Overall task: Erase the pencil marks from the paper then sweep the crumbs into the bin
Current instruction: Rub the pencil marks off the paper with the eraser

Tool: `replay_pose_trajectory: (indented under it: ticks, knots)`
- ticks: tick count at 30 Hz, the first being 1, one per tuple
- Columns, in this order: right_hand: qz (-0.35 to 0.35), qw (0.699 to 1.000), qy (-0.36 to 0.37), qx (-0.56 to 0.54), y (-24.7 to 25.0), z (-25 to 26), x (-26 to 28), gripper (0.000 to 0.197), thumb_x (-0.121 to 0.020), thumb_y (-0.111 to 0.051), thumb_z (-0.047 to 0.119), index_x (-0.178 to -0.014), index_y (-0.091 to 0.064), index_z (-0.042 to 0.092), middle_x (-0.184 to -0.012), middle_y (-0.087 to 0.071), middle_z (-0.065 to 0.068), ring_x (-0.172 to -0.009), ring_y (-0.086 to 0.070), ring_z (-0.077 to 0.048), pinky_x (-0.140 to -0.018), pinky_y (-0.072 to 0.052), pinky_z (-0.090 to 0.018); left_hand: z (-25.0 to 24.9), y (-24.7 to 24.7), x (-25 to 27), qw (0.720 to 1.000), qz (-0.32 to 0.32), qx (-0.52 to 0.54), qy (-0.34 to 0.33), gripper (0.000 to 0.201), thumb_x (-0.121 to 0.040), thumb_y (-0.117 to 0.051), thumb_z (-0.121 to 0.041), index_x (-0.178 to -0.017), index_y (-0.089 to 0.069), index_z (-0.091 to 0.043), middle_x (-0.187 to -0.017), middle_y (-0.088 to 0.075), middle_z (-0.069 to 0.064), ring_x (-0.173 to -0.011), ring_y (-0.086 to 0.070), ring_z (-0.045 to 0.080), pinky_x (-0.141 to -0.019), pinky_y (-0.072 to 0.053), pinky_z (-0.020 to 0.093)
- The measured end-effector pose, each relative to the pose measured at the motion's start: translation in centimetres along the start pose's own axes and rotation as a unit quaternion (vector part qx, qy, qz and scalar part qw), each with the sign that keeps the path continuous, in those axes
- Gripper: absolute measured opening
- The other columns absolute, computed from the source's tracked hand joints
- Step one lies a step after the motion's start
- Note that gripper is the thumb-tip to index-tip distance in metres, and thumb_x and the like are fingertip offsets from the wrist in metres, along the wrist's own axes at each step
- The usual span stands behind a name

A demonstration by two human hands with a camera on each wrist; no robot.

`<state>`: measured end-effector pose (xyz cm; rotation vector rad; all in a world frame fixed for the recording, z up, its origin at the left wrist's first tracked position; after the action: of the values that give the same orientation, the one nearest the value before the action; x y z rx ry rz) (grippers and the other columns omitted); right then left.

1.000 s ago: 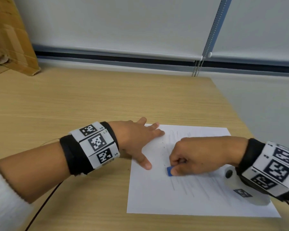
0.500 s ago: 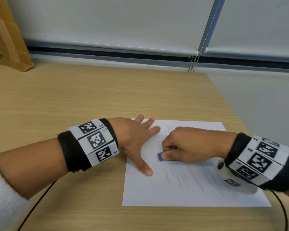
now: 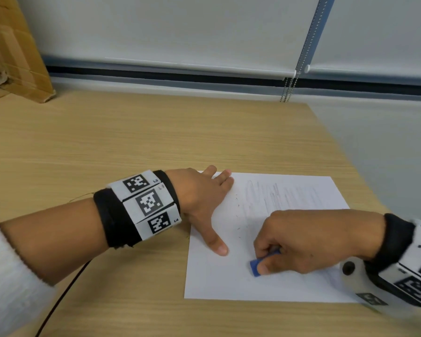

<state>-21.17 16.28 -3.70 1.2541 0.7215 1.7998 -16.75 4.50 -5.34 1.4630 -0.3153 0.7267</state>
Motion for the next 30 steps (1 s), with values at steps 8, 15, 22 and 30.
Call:
replay_pose_trajectory:
  ticks: [8, 15, 22, 30]
  knots:
    - [-0.047, 0.998, 0.012, 0.04, -0.2, 0.7, 0.1, 0.041, -0.094, -0.047, 0.046, -0.073, -0.055, 0.012, -0.061, -0.054, -0.004, -0.056, -0.044, -0.022, -0.051, -0.034, -0.025, 0.2, -0.2, -0.4, 1.0, -0.006, -0.001, -0.004, 0.147, -0.053, -0.062, -0.088, -0.151, 0.021, -0.017, -0.158, 0.027, -0.008, -0.148, 0.013, 0.023, -0.117, -0.012, 0.046]
    - [-0.06, 0.997, 0.018, 0.04, 0.1, 0.7, 0.0, 0.039, -0.094, -0.048, 0.048, -0.075, -0.057, 0.014, -0.06, -0.053, -0.001, -0.055, -0.045, -0.02, -0.051, -0.034, -0.023, 0.2, -0.1, -0.3, 1.0, 0.002, -0.005, 0.0, 0.147, -0.053, -0.061, -0.089, -0.151, 0.022, -0.017, -0.157, 0.029, -0.008, -0.148, 0.013, 0.023, -0.117, -0.012, 0.046]
    - [-0.076, 0.996, 0.018, 0.038, 0.3, 0.3, -0.2, 0.037, -0.094, -0.048, 0.047, -0.076, -0.059, 0.016, -0.059, -0.053, 0.003, -0.055, -0.047, -0.018, -0.051, -0.035, -0.022, 0.0, 0.0, -0.2, 1.0, -0.001, -0.011, 0.002, 0.146, -0.055, -0.062, -0.087, -0.151, 0.022, -0.016, -0.158, 0.028, -0.007, -0.149, 0.011, 0.024, -0.117, -0.012, 0.046]
    - [-0.07, 0.997, 0.011, 0.028, 2.4, -0.8, -2.3, 0.042, -0.093, -0.055, 0.043, -0.067, -0.058, 0.01, -0.056, -0.052, -0.001, -0.049, -0.039, -0.013, -0.05, -0.034, -0.018, 0.1, 0.0, 0.0, 1.0, -0.01, -0.008, -0.007, 0.145, -0.054, -0.061, -0.088, -0.152, 0.019, -0.017, -0.159, 0.025, -0.007, -0.149, 0.007, 0.024, -0.117, -0.008, 0.046]
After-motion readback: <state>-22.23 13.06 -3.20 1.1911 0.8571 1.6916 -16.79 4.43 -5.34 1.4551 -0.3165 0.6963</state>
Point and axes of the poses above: each hand's wrist, its own x-axis away from the middle knuckle, its own y-axis out of the back of the hand, z = x × y, the point moved 7 cm from there along -x, towards the middle knuckle
